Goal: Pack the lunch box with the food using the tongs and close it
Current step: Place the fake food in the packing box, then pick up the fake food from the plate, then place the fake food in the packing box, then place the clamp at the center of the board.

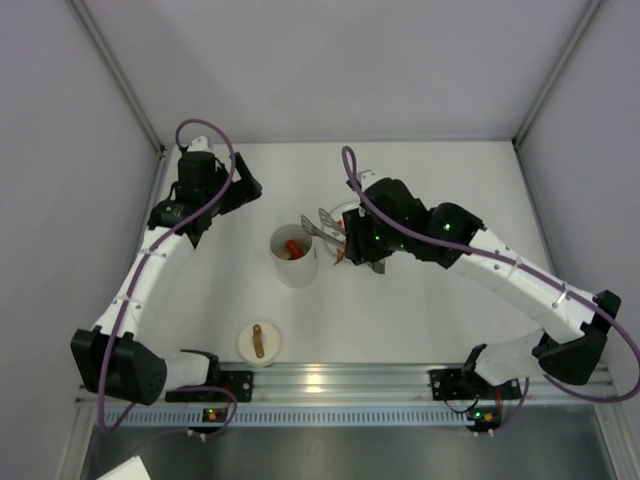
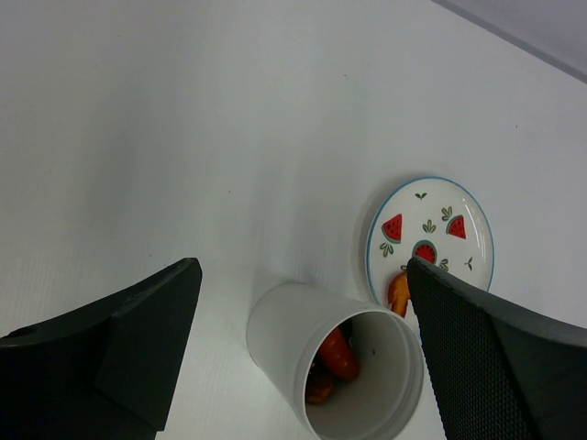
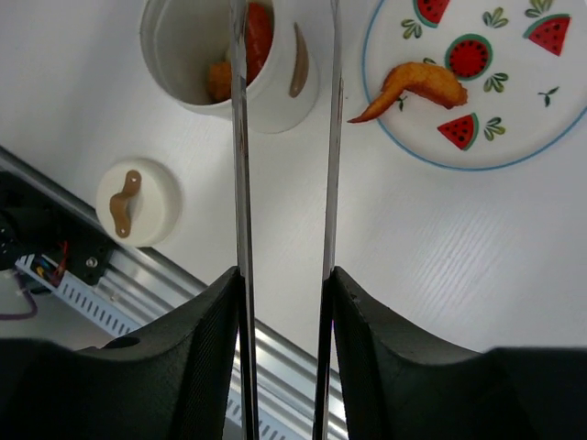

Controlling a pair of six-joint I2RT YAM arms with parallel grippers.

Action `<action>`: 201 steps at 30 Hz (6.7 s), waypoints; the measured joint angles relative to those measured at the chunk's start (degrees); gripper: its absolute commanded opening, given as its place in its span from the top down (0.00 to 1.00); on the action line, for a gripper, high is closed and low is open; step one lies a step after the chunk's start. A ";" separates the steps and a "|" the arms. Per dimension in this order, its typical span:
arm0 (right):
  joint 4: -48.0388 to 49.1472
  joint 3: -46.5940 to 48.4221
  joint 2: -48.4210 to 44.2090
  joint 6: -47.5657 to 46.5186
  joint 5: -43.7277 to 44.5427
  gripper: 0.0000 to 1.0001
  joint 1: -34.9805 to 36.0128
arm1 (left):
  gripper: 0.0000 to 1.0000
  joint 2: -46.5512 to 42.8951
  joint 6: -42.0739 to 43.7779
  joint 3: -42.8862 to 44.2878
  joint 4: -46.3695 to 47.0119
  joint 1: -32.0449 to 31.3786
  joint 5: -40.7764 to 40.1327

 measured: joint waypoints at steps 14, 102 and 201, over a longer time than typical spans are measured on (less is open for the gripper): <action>-0.63 -12.83 -8.35 3.41 5.60 0.57 -5.20 | 0.01 0.02 0.00 -0.02 -0.02 0.00 -0.20; 2.49 6.93 3.65 -0.66 -3.96 0.89 -1.22 | 0.01 0.00 0.00 -0.02 -0.07 0.00 -0.83; 21.24 -27.23 14.32 2.12 3.13 0.24 -40.87 | 0.01 -0.68 0.22 -0.02 -0.13 0.00 -0.74</action>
